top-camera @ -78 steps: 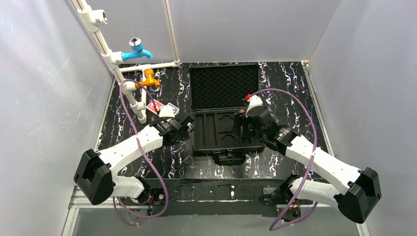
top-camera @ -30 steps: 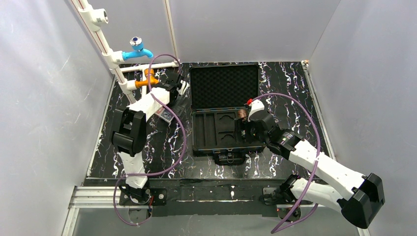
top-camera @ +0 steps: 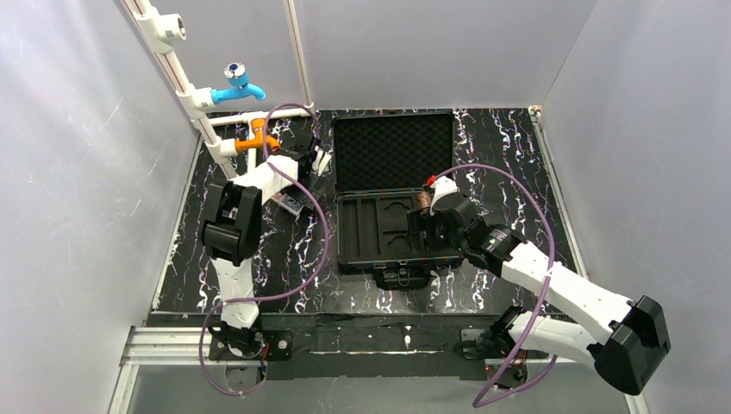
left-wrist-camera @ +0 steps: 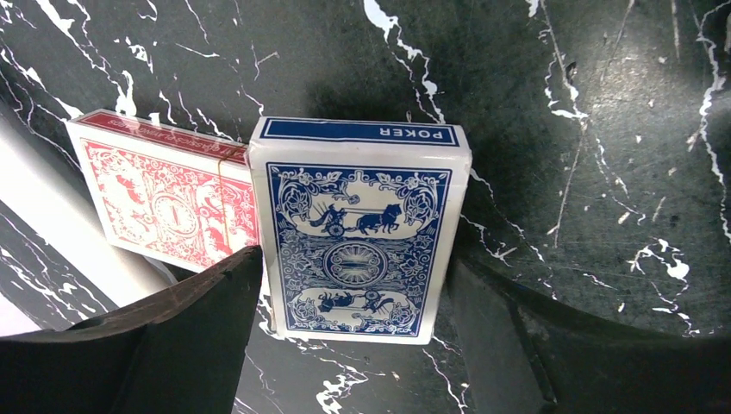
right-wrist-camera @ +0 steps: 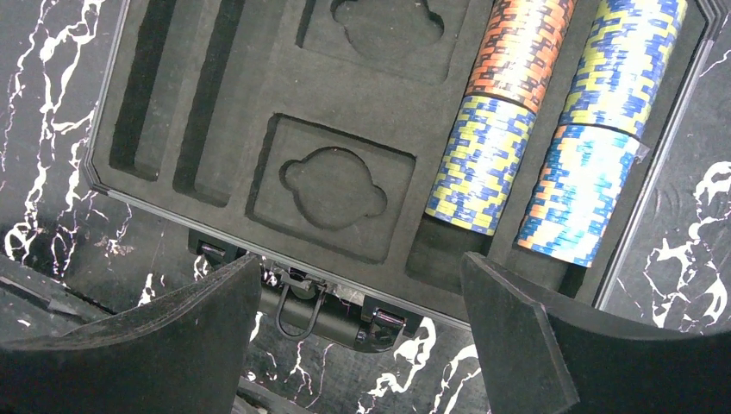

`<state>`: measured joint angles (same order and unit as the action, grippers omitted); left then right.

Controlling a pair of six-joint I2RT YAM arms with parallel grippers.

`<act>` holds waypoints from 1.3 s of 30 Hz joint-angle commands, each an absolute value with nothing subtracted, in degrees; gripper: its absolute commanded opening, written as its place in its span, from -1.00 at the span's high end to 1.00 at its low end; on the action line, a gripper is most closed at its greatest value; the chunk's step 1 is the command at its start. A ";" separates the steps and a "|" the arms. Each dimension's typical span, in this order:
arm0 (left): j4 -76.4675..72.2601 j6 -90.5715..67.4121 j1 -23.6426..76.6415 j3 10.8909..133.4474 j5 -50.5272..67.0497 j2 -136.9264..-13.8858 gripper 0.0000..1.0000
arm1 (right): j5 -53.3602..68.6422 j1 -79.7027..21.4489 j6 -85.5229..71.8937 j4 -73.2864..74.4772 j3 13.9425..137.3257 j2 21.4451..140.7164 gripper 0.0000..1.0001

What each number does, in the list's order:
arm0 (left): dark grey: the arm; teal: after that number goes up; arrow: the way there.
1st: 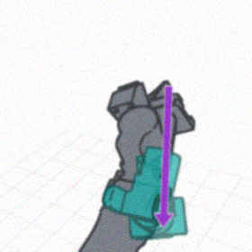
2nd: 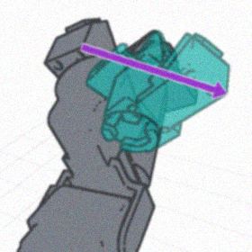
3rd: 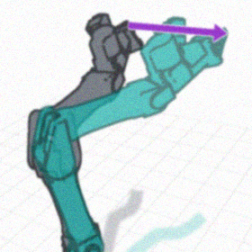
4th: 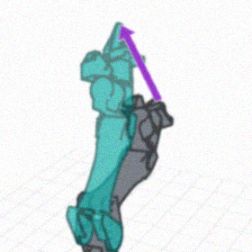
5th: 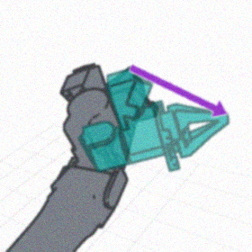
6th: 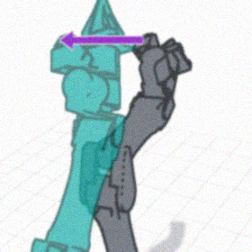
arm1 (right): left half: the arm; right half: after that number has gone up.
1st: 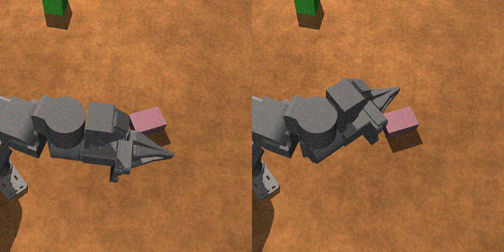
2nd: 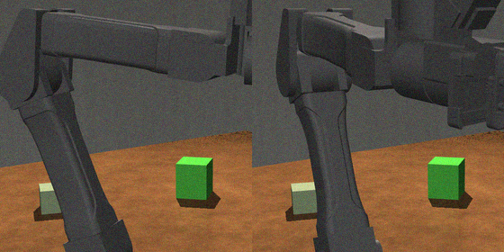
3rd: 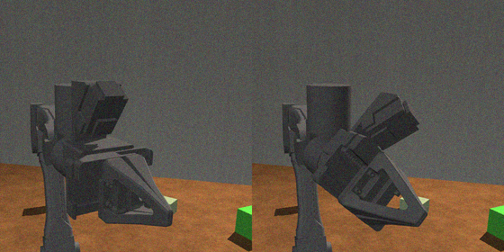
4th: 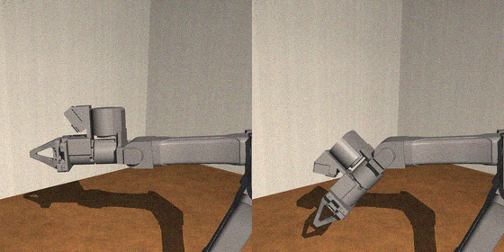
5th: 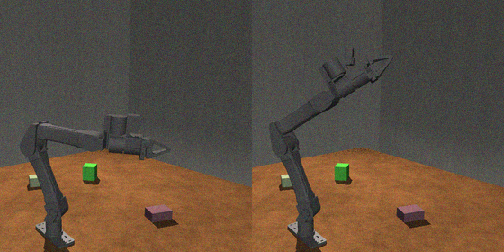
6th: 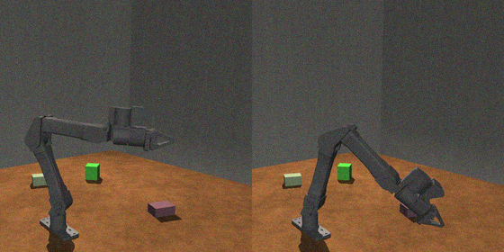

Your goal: Pack up texas hold em set

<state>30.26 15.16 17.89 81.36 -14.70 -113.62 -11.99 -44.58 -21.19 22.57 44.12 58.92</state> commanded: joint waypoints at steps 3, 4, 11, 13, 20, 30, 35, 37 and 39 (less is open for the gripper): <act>30.96 14.97 15.91 79.62 -11.52 -115.01 -0.35 | -11.59 -44.30 -20.70 21.16 45.07 59.28 -0.87; 31.13 15.01 15.84 79.66 -11.02 -114.97 -0.31 | -11.59 -44.30 -20.69 21.18 45.01 59.28 -0.87; 31.81 13.29 15.81 79.21 -11.13 -113.02 -0.06 | -11.69 -44.30 -20.84 21.27 44.91 58.93 -0.87; 31.73 12.78 15.81 78.90 -11.75 -112.12 -0.01 | -11.63 -44.25 -20.83 21.27 44.98 58.82 -0.87; 31.87 10.53 15.81 77.27 -9.17 -107.92 0.29 | -11.68 -44.29 -20.83 21.31 44.79 58.19 -0.87; 31.95 6.47 15.82 75.61 -7.15 -103.28 0.80 | -11.70 -44.28 -20.83 21.01 44.64 58.16 -0.87; 33.15 2.07 15.82 75.23 -5.30 -101.59 0.95 | -11.49 -44.29 -20.91 20.70 44.57 58.35 -0.87; 33.22 0.91 15.82 74.42 -4.86 -100.44 0.98 | -11.26 -44.29 -21.00 20.57 44.56 58.38 -0.87; 33.29 0.45 15.81 73.49 -4.60 -99.23 1.00 | -11.17 -44.30 -21.03 20.57 44.56 58.29 -0.87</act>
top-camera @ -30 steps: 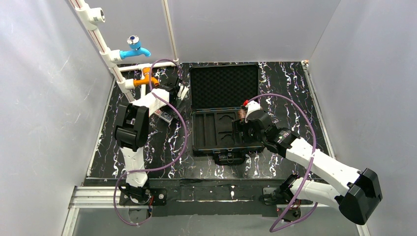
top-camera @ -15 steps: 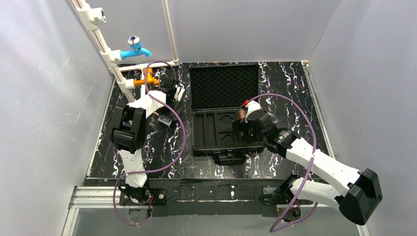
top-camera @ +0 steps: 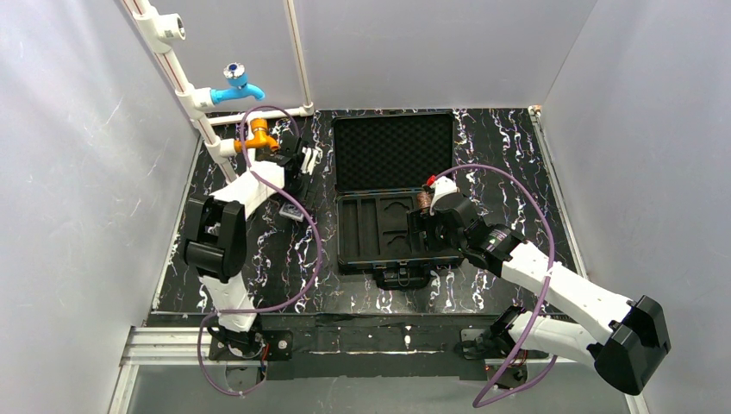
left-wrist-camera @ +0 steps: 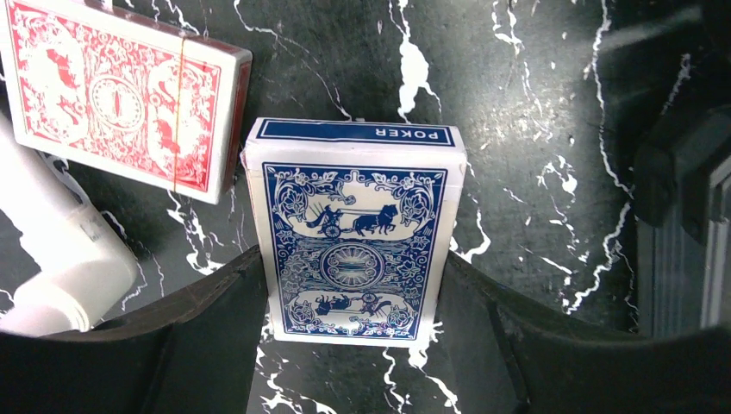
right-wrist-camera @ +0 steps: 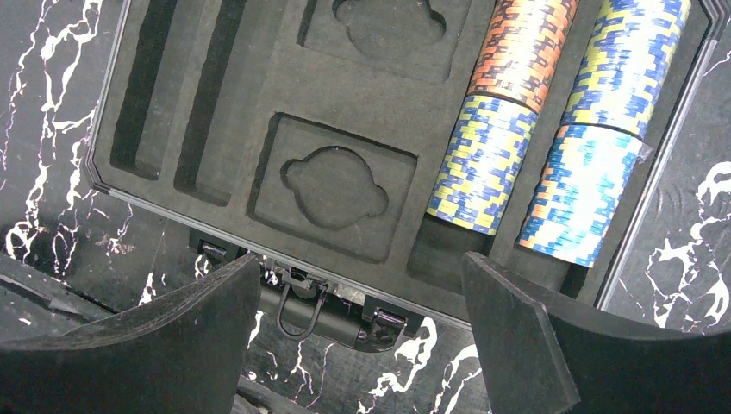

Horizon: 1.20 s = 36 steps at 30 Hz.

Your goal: Pack up texas hold em set

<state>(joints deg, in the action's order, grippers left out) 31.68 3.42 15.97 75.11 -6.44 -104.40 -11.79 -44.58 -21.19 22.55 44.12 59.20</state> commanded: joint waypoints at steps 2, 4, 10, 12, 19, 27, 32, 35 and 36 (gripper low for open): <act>33.37 -0.83 15.82 72.71 -4.09 -97.75 1.00 | -11.15 -44.29 -21.09 20.65 44.56 58.23 -0.87; 33.58 -1.45 15.90 71.87 -3.35 -96.24 1.00 | -11.08 -44.28 -21.09 20.66 44.56 58.11 -0.87; 34.63 -1.23 16.33 69.25 -3.69 -91.16 1.00 | -10.67 -44.30 -21.51 20.83 45.17 58.25 -0.87; 34.75 -1.10 16.48 68.66 -3.57 -89.64 1.00 | -10.48 -44.29 -21.77 20.83 45.10 58.18 -0.86; 34.89 -0.82 17.23 67.15 -2.89 -86.40 1.00 | -9.50 -44.27 -22.32 20.91 45.07 58.01 -0.85; 36.74 -0.70 19.16 66.17 -1.51 -82.91 1.00 | -10.02 -44.24 -22.35 21.31 45.18 57.31 -0.85; 37.53 -0.28 20.09 65.36 -1.06 -79.79 1.00 | -10.15 -44.30 -22.15 21.23 45.26 57.39 -0.86; 38.57 1.01 20.91 65.44 -1.46 -77.94 1.00 | -10.36 -44.23 -22.07 21.01 45.41 57.56 -0.86; 38.80 1.81 21.31 65.52 -1.56 -77.32 1.00 | -10.37 -44.29 -22.06 20.94 45.50 57.65 -0.86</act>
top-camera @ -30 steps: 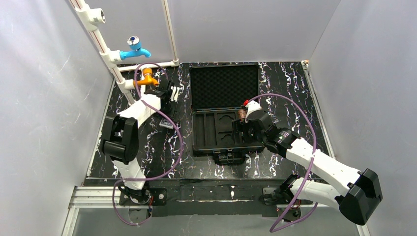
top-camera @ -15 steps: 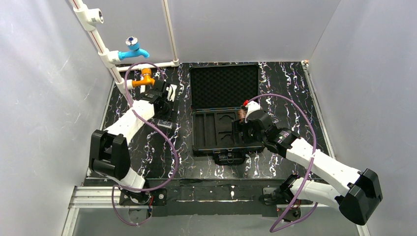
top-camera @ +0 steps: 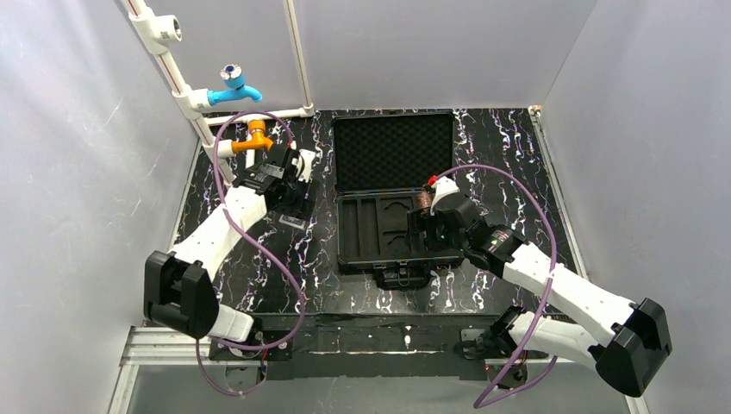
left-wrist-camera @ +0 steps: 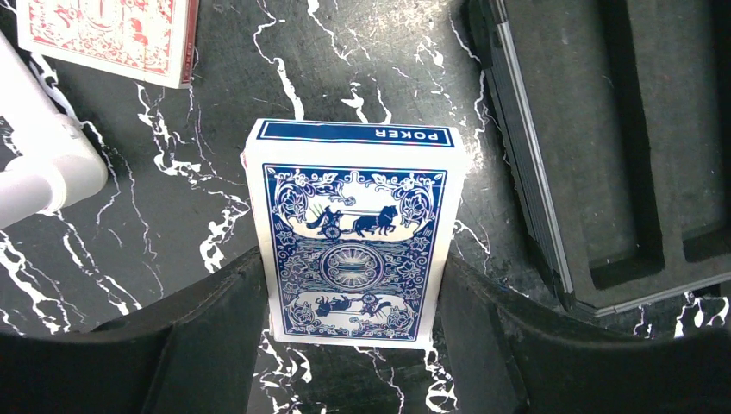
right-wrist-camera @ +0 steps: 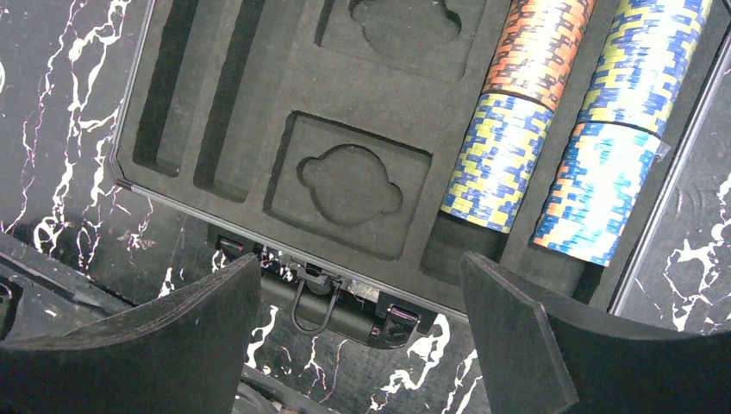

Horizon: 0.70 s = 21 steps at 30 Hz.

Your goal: Pack up texas hold em set

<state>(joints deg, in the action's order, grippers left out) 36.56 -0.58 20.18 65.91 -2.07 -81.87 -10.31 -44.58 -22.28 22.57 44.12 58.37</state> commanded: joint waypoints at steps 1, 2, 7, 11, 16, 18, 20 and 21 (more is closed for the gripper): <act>38.96 2.37 21.68 65.58 -1.58 -76.74 1.00 | -10.44 -44.30 -22.06 20.92 45.59 57.65 -0.86; 39.02 3.08 22.17 65.60 -1.37 -76.16 1.00 | -10.46 -44.30 -21.98 20.85 45.61 57.65 -0.86; 39.02 6.67 26.58 66.30 -0.46 -74.43 1.00 | -10.71 -44.24 -21.84 20.49 45.20 57.51 -0.86; 39.55 7.14 29.10 68.48 -0.01 -75.25 1.00 | -12.47 -44.29 -21.05 20.78 45.62 57.27 -0.86; 39.46 5.33 31.14 71.82 -1.12 -77.19 1.00 | -16.08 -44.29 -19.70 21.96 46.26 55.90 -0.86; 39.27 4.59 31.53 73.03 -1.31 -78.14 1.00 | -16.86 -44.29 -19.52 22.06 45.96 55.34 -0.86; 38.93 4.01 31.84 73.90 -1.11 -79.32 1.00 | -17.29 -44.25 -19.60 22.14 45.65 54.85 -0.85; 38.71 3.43 32.09 74.53 -1.26 -79.68 1.00 | -17.42 -44.29 -19.67 22.15 45.50 54.70 -0.86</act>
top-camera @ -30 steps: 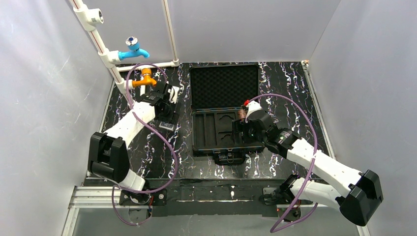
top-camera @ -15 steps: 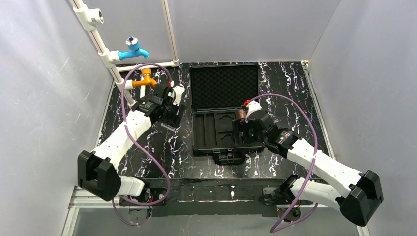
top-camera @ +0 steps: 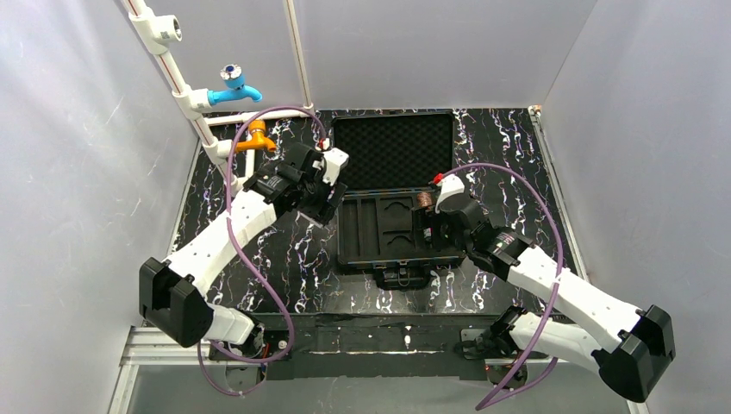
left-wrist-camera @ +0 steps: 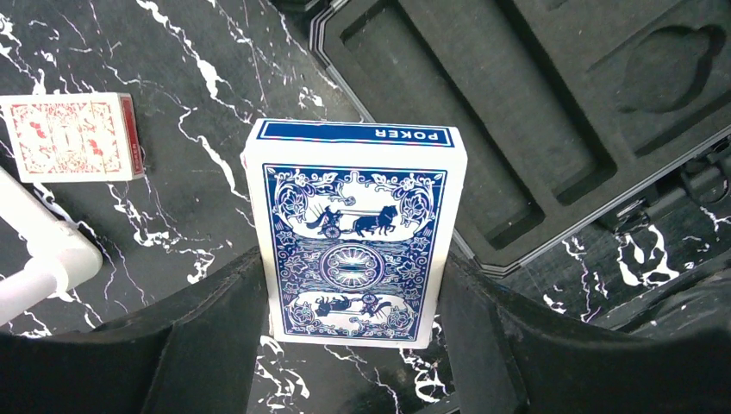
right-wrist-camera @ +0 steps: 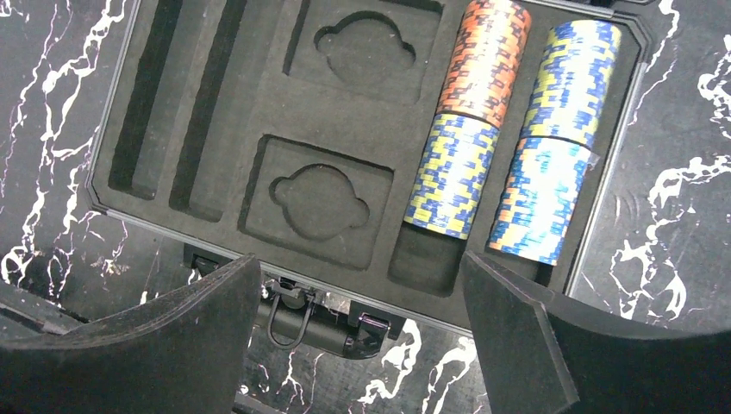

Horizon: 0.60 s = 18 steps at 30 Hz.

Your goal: Pack up texas hold em set

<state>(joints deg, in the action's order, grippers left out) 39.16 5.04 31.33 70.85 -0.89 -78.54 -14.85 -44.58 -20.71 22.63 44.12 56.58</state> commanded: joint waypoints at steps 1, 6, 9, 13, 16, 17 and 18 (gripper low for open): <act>38.66 2.87 32.22 75.30 -1.14 -80.42 1.00 | -17.40 -44.30 -19.68 22.15 45.33 54.51 -0.93; 38.45 4.34 32.93 78.98 -1.02 -83.00 1.00 | -17.50 -44.29 -19.69 22.13 44.83 53.99 -0.96; 38.87 5.75 33.79 81.38 -3.24 -85.24 1.00 | -18.23 -44.25 -19.86 22.38 44.74 53.46 -0.96; 38.95 9.32 34.74 83.81 -0.75 -87.06 1.00 | -20.43 -44.30 -20.04 23.03 44.48 52.14 -0.96; 38.87 12.77 35.13 85.20 3.21 -87.85 1.00 | -22.96 -44.28 -20.89 24.26 44.75 51.52 -0.96; 38.78 13.78 35.22 85.61 3.93 -88.16 1.00 | -23.69 -44.29 -21.30 24.79 45.00 51.42 -0.96; 38.69 14.48 35.31 86.09 4.49 -88.41 1.00 | -24.22 -44.30 -21.66 25.41 45.19 51.36 -0.96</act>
<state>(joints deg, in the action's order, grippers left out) 39.07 9.28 34.72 82.50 0.23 -88.33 -19.90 -44.58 -20.80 23.94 44.12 52.60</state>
